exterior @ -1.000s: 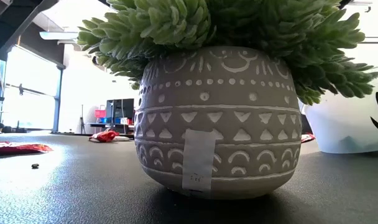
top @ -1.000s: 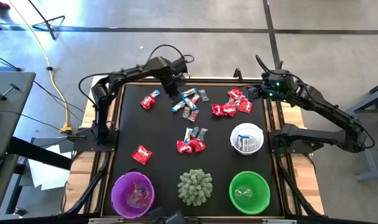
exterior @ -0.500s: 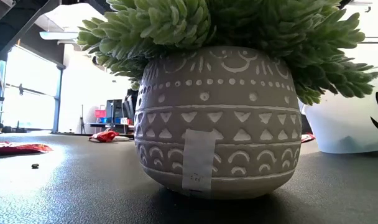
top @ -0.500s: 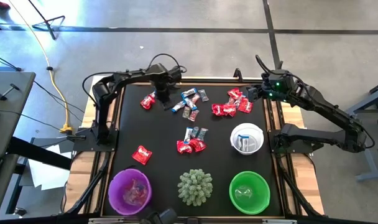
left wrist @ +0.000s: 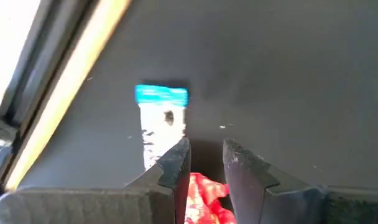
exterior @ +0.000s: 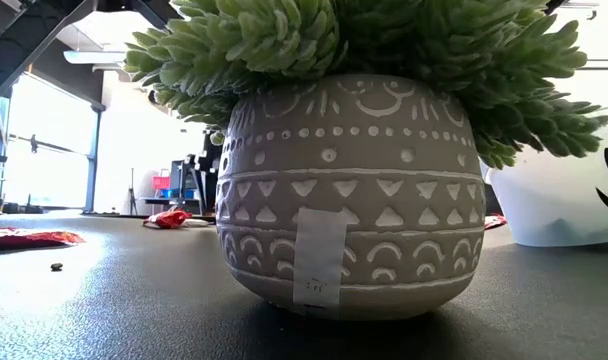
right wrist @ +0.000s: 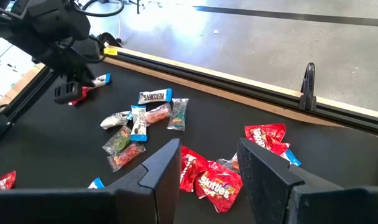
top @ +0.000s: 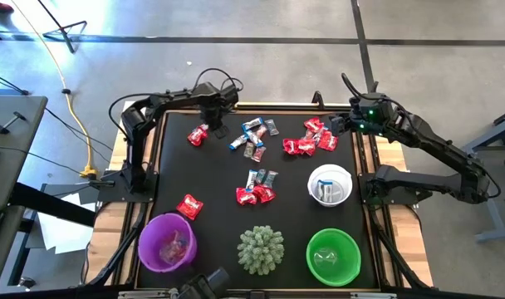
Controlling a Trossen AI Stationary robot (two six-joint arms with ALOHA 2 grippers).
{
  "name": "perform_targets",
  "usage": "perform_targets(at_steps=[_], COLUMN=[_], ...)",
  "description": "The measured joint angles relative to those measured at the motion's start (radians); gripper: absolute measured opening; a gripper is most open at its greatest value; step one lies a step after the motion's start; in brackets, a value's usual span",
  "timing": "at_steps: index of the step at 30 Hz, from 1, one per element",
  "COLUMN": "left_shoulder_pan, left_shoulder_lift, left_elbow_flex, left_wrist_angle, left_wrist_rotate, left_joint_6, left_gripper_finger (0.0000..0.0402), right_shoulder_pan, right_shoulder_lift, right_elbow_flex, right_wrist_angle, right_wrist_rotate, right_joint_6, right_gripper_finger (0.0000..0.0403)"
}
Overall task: Sort candy
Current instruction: Put the white candy wrapper into the white bucket
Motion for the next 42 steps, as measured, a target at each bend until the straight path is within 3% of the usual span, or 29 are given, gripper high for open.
perform_targets(at_steps=[6,12,36,42], left_shoulder_pan=[0.018,0.033,0.024,0.019], left_shoulder_lift=[0.0,0.0,0.0,0.0], left_elbow_flex=[-0.017,-0.079,-0.13,-0.129], left_wrist_angle=[0.01,0.045,0.122,0.13], left_wrist_rotate=[-0.096,-0.018,-0.12,-0.216], left_joint_6=[-0.058,-0.071,-0.137,-0.192], left_gripper_finger=[0.0081,0.0087,0.012,0.012], right_shoulder_pan=[0.0,0.0,0.0,0.0], right_shoulder_lift=[0.0,0.0,0.0,0.0], right_elbow_flex=[0.0,0.0,0.0,0.0], right_wrist_angle=[0.0,0.001,0.005,0.005], right_wrist_rotate=[0.0,0.002,-0.001,-0.001], right_joint_6=[0.001,0.001,0.027,0.028], right_gripper_finger=[0.0154,0.0154,0.0154,0.0154])
